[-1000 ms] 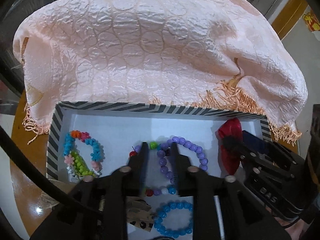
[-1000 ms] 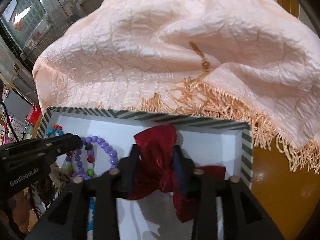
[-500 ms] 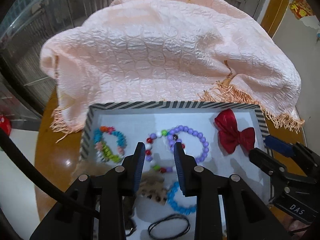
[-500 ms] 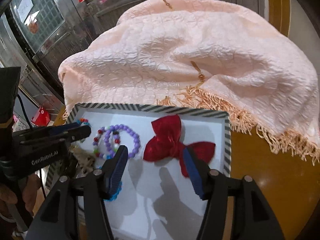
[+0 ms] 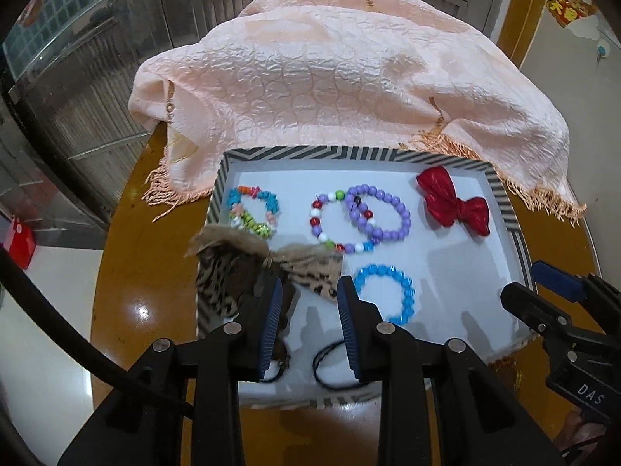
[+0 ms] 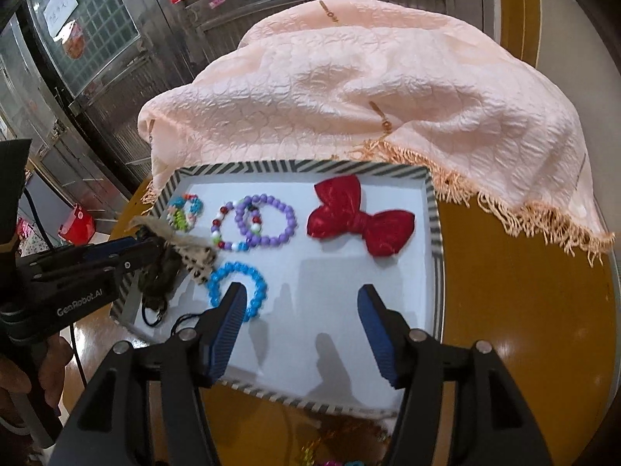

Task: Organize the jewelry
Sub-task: 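Withdraw both tools from the tray back over the table, then move left tool to black scrunchie while right tool approaches amber heart bracelet, then grasp black scrunchie with left tool while right tool grasps amber heart bracelet, then carry scrunchie and amber bracelet into the tray and open both tools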

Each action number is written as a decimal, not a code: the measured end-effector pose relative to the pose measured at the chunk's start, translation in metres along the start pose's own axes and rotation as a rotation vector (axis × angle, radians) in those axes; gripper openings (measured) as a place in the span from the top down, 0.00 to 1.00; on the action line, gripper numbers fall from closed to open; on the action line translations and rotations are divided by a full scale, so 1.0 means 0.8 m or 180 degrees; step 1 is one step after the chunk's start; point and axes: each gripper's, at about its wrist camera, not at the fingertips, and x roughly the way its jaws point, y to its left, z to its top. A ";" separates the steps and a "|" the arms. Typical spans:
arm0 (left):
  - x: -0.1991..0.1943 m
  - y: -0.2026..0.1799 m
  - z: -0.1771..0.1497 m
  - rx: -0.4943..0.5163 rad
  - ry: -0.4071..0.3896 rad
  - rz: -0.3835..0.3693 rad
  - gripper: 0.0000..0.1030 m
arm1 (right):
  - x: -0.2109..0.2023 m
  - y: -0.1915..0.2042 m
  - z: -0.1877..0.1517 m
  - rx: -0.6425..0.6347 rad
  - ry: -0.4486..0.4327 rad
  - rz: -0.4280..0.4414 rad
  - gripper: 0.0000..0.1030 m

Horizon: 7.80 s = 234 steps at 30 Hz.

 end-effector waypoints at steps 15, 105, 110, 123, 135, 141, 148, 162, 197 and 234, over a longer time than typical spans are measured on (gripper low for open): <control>-0.043 0.012 -0.048 0.0110 -0.0109 0.0068 0.71 | -0.030 0.028 -0.045 -0.0002 -0.0027 -0.0026 0.37; -0.068 0.012 -0.237 0.0620 0.0486 -0.0556 0.71 | -0.096 -0.011 -0.181 0.0497 0.0153 -0.0532 0.31; -0.064 0.014 -0.239 0.0621 0.0531 -0.0561 0.71 | -0.089 -0.005 -0.177 0.0452 0.0175 -0.0511 0.31; -0.061 0.015 -0.240 0.0625 0.0599 -0.0635 0.69 | -0.080 -0.010 -0.176 0.0479 0.0222 -0.0523 0.31; -0.055 -0.004 -0.261 0.0849 0.0800 -0.0844 0.63 | -0.070 -0.035 -0.183 0.0546 0.0241 -0.0620 0.30; -0.043 -0.009 -0.263 0.0855 0.0898 -0.0827 0.63 | -0.059 -0.048 -0.174 0.0554 0.0216 -0.0637 0.30; -0.032 -0.017 -0.258 0.0916 0.0893 -0.0674 0.63 | -0.041 -0.060 -0.154 0.0466 0.0267 -0.0677 0.36; -0.019 -0.038 -0.238 0.1041 0.0763 -0.0655 0.91 | 0.005 -0.051 -0.142 -0.0028 0.0307 -0.0798 0.86; -0.066 -0.043 -0.051 0.0761 -0.0050 -0.0604 0.93 | -0.115 0.007 -0.028 -0.0368 -0.0479 -0.0351 0.91; 0.096 -0.086 0.008 0.0107 0.0655 -0.0495 0.77 | 0.078 -0.075 0.014 -0.0068 0.0192 -0.0365 0.72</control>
